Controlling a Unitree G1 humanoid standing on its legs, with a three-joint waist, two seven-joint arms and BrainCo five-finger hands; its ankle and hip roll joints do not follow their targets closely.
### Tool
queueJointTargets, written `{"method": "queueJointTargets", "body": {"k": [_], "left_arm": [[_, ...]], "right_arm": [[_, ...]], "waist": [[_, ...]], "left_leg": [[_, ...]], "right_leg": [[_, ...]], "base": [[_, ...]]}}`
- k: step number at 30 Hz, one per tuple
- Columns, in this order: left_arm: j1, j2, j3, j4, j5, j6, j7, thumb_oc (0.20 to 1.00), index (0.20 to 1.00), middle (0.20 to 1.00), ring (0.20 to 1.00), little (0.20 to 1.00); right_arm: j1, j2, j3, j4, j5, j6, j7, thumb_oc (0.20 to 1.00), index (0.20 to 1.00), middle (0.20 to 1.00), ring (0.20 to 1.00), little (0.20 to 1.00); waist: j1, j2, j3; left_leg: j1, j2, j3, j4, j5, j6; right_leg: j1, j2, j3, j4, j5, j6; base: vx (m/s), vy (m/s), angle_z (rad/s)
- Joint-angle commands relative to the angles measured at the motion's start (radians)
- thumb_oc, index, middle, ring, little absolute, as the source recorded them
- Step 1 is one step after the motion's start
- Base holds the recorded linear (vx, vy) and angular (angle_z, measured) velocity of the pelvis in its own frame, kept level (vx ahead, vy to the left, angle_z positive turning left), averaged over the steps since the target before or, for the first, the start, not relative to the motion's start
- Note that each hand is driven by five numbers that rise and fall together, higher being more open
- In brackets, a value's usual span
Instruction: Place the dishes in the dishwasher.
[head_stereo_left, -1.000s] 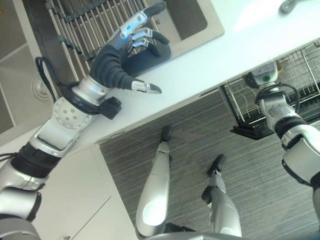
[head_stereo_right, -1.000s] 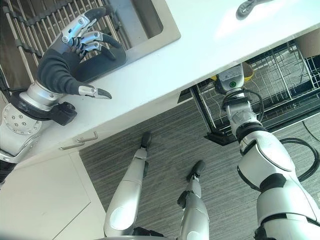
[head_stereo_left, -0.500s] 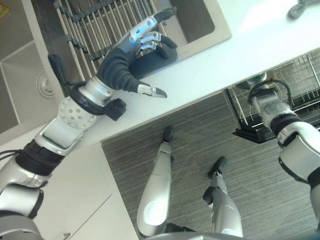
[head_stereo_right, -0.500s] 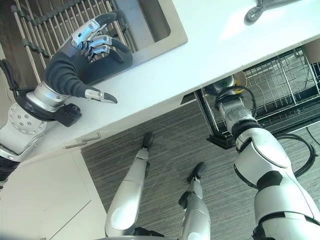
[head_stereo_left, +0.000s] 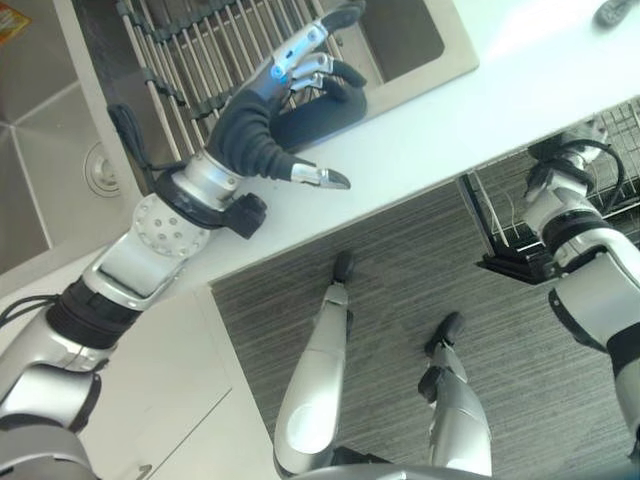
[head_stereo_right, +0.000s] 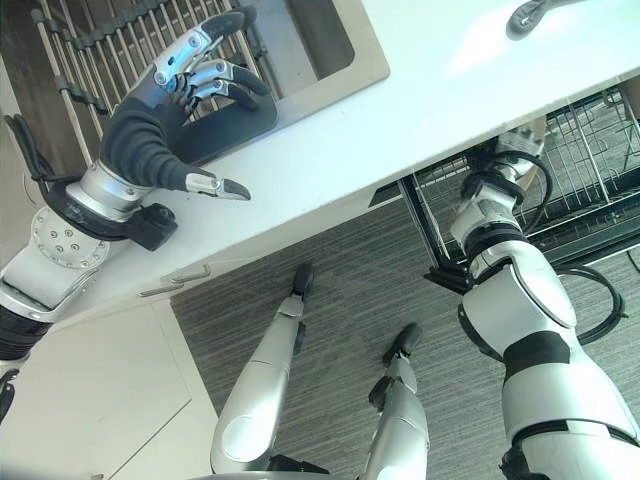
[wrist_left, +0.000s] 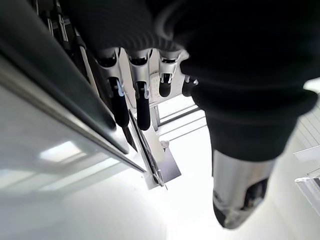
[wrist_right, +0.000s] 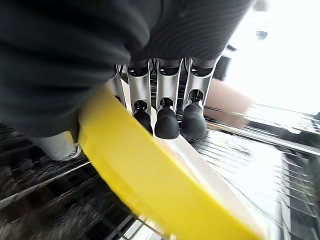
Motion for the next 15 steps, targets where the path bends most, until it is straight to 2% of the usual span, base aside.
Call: {"method": "queueJointTargets", "body": {"k": [1,8,15], "left_arm": [[0.044,-0.108,-0.05,0.075,0.054,0.013,0.044,1.0,1.0,1.0,1.0,1.0],[0.046,-0.15,-0.058,0.076,0.069,0.033,0.072,1.0,1.0,1.0,1.0,1.0],[0.039,-0.17,-0.066,0.075,0.074,0.042,0.084,1.0,1.0,1.0,1.0,1.0]], "right_arm": [[-0.094,-0.043,0.025,0.017,0.081,0.045,-0.048,1.0,1.0,1.0,1.0,1.0],[-0.104,-0.034,0.018,0.049,0.121,0.106,-0.013,1.0,1.0,1.0,1.0,1.0],[-0.107,-0.01,0.015,0.062,0.175,0.093,-0.009,1.0,1.0,1.0,1.0,1.0]], "waist": [[-0.028,0.018,0.069],[-0.039,0.042,0.069],[-0.041,0.054,0.069]], "left_leg": [[-0.013,-0.015,-0.012,0.006,-0.025,0.011],[-0.004,-0.018,0.003,0.003,-0.028,0.019],[0.011,-0.02,0.013,-0.01,-0.029,0.027]], "right_leg": [[0.038,-0.002,0.034,0.095,-0.103,0.002],[-0.013,-0.019,0.044,0.152,-0.112,-0.007],[-0.04,-0.029,0.044,0.185,-0.116,-0.013]], "base": [[0.02,0.07,-0.04],[0.02,0.073,-0.02],[0.01,0.04,0.0]]}}
